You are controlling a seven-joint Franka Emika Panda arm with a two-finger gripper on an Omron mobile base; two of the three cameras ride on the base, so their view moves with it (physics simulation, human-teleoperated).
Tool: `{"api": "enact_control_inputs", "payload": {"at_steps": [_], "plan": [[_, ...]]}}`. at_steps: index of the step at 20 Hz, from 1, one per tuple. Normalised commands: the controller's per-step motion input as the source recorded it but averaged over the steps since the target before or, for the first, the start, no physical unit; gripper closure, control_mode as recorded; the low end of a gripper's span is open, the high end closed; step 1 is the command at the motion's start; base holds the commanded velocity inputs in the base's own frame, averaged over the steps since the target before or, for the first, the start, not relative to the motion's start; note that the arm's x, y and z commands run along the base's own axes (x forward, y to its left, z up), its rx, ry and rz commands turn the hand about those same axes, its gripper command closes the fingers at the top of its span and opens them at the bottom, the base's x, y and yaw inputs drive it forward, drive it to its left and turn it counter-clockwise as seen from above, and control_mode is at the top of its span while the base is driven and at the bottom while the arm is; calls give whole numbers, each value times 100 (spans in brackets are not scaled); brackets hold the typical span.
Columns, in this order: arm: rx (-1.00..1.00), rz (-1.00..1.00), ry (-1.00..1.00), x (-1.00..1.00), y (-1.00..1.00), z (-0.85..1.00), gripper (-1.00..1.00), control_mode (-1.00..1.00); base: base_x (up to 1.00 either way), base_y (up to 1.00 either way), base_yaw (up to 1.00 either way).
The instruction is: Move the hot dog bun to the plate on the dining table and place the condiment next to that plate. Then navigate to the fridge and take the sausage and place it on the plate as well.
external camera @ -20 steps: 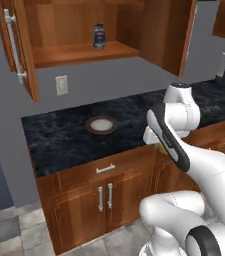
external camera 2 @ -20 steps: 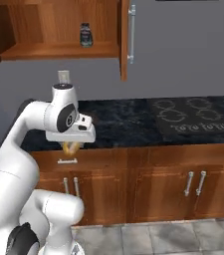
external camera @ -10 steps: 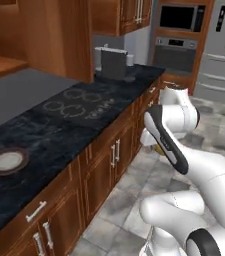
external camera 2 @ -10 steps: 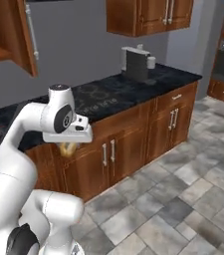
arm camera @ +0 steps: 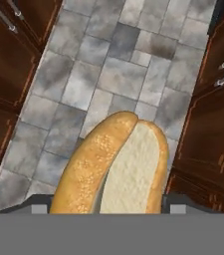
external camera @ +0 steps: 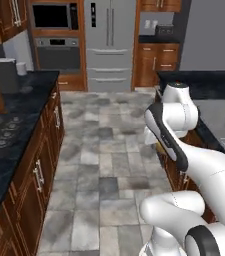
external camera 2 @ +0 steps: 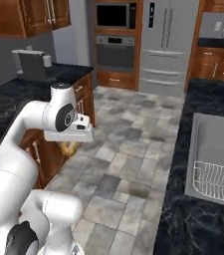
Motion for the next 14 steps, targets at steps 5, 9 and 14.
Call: {"api": "enact_control_inputs", "payload": {"at_steps": [5, 9, 14], "plan": [[0, 0, 0, 0, 0, 0, 100, 100, -23, -1, -79], [0, 0, 0, 0, 0, 0, 100, 100, -50, 0, -66], [0, 0, 0, 0, 0, 0, 100, 100, -90, 0, -46]]}}
